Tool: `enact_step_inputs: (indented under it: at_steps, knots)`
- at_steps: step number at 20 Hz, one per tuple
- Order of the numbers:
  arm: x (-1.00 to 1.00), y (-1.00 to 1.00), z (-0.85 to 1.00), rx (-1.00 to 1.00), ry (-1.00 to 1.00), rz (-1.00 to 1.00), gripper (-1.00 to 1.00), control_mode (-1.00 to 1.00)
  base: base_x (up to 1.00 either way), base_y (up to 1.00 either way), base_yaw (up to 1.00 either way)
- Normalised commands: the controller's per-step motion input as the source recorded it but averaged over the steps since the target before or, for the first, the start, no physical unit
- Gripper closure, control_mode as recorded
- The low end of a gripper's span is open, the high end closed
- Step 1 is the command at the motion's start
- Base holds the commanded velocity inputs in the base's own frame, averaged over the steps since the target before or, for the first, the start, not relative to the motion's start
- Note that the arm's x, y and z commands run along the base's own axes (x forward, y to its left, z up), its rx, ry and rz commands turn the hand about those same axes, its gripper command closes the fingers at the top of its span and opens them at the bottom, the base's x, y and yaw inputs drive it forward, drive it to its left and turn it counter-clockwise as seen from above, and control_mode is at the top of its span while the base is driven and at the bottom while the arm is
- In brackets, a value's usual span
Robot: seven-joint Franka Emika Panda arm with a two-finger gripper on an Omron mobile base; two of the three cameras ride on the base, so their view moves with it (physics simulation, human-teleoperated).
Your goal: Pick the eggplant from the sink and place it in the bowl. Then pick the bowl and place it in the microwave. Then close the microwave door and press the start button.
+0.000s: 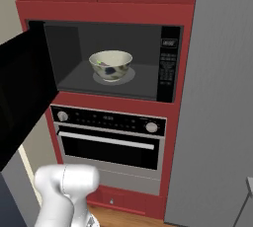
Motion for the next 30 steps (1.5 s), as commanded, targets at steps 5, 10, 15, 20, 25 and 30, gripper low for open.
enact_step_inputs:
  at_steps: [5, 10, 15, 20, 25, 30]
  knots:
    - [0.25, -1.00, 0.00, 0.16, 0.09, -0.13, -1.00, -1.00, 0.00, 0.00, 0.00]
    - [0.45, -1.00, 0.00, 0.14, 0.07, -0.14, -1.00, -1.00, 0.00, 0.00, 0.00]
    - [0.66, -0.96, 0.00, 0.13, 0.05, -0.11, -1.00, -1.00, 0.00, 0.00, 0.00]
    - [0.91, -0.81, 0.00, 0.06, 0.00, -0.06, -1.00, -1.00, 0.00, 0.00, 0.00]
    - [1.00, -0.58, 0.00, 0.01, 0.00, -0.02, -1.00, -1.00, 0.00, 0.00, 0.00]
    - [1.00, -0.23, 0.00, 0.00, 0.00, 0.00, -1.00, -1.00, 0.00, 0.00, 0.00]
